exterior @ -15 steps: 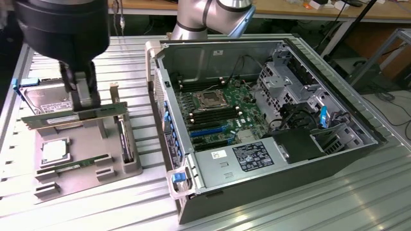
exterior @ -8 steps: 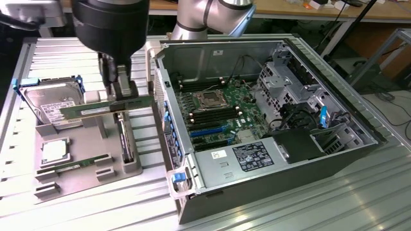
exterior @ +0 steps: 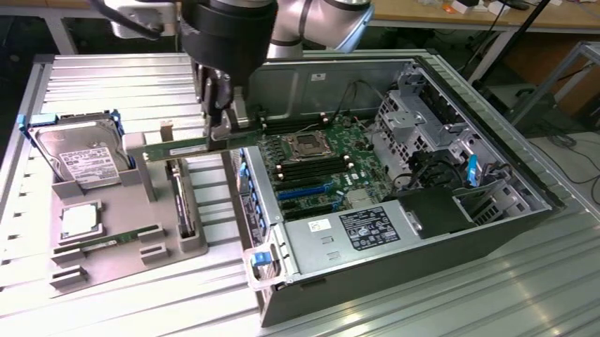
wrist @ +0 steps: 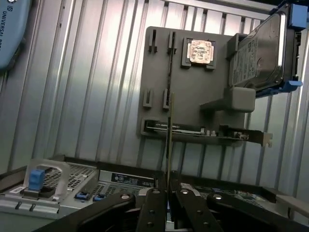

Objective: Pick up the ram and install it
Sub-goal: 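Pick up the ram and move it above insertion slot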

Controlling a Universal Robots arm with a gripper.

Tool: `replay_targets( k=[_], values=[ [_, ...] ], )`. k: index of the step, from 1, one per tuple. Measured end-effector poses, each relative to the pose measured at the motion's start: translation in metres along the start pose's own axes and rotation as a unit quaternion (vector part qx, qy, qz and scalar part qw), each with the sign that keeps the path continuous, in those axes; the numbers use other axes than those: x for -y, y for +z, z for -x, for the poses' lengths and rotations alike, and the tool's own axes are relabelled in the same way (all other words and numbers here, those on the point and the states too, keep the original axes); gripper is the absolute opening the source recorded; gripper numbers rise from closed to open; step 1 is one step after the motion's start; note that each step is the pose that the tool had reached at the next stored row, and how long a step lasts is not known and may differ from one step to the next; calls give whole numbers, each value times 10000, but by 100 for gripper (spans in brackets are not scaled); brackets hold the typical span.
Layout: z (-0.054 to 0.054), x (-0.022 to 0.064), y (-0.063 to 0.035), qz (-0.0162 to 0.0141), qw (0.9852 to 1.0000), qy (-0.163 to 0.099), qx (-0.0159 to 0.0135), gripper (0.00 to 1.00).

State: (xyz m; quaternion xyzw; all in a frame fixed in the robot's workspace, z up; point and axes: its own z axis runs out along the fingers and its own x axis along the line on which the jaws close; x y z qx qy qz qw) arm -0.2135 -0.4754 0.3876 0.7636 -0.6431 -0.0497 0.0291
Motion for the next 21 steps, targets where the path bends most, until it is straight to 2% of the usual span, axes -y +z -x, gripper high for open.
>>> replay_targets(
  k=[2,6,8,13,15,19,20,21],
  values=[
    [11,129,-1,1,10000,-1,-1,14],
    [27,318,0,0,10000,-1,0,14],
    [36,450,-1,1,10000,-2,-1,14],
    [53,702,-2,1,10000,-3,-1,14],
    [64,896,-2,1,10000,-5,-1,14],
    [75,1088,-2,0,10000,-7,-1,14],
    [78,1153,-3,1,10000,-8,-1,14],
    [85,1272,-3,0,10000,-9,-1,14]
  ],
)
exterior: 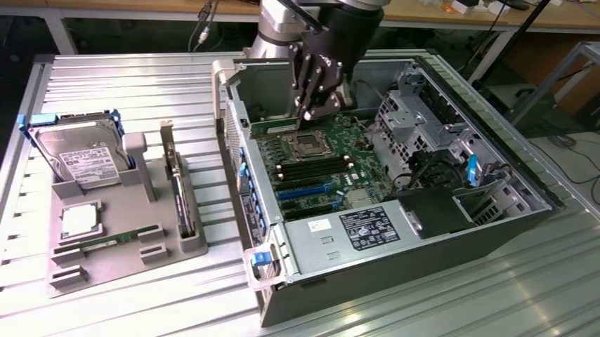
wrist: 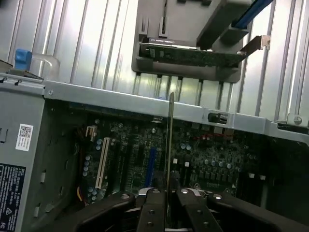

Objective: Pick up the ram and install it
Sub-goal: 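Pick up the ram and move it above insertion slot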

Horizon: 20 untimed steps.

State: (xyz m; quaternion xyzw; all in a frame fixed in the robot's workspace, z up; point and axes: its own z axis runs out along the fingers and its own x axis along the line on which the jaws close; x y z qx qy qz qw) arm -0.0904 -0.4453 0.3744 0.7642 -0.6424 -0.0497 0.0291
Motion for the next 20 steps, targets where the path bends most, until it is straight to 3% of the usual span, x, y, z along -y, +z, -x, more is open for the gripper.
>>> replay_targets(
  k=[16,18,20],
  values=[
    [34,778,-9,1,10000,-6,-1,14],
    [40,934,-12,1,10000,-7,-1,14],
    [41,952,-13,0,10000,-7,-1,14]
  ],
)
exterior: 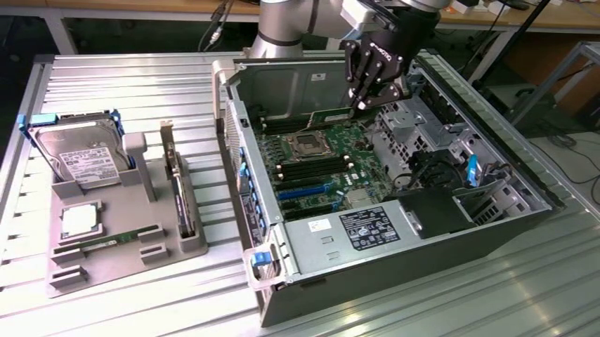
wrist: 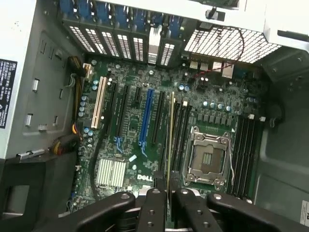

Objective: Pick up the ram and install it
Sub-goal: 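Pick up the ram and move it above insertion slot, then insert the ram into the slot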

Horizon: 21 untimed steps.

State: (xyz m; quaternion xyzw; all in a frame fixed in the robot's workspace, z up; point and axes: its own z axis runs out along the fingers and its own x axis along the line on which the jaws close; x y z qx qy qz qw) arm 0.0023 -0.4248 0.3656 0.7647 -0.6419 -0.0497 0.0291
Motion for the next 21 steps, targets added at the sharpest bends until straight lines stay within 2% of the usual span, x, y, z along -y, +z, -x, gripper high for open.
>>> replay_targets(
  k=[14,20,21],
  values=[
    [1,2,8,-1,10000,0,1,14],
    [-6,20,178,0,10000,0,0,14],
    [-3,31,249,0,10000,1,0,14]
  ],
)
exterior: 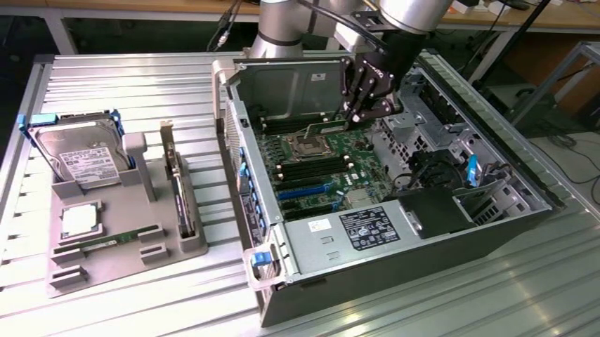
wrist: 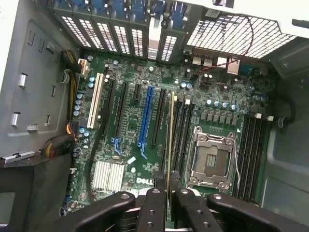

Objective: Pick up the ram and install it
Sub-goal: 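Insert the ram into the slot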

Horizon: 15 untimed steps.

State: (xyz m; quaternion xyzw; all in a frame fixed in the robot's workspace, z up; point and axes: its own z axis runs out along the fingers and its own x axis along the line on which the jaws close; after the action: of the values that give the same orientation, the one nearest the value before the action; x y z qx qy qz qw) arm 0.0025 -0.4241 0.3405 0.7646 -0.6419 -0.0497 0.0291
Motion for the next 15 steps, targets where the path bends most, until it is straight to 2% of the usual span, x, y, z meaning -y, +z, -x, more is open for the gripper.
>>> replay_targets(
  k=[5,9,11,12,13,14,15],
  values=[
    [1,46,109,-1,10000,39,4,14],
    [-1,61,231,-13,9994,335,35,14],
    [9,35,260,-11,9993,360,-14,14],
    [19,7,276,-13,9993,365,-52,14],
    [42,-20,294,-27,9993,371,-102,14],
    [66,-29,301,-68,9992,372,-126,14],
    [84,-34,305,-101,9992,373,-138,14]
  ],
)
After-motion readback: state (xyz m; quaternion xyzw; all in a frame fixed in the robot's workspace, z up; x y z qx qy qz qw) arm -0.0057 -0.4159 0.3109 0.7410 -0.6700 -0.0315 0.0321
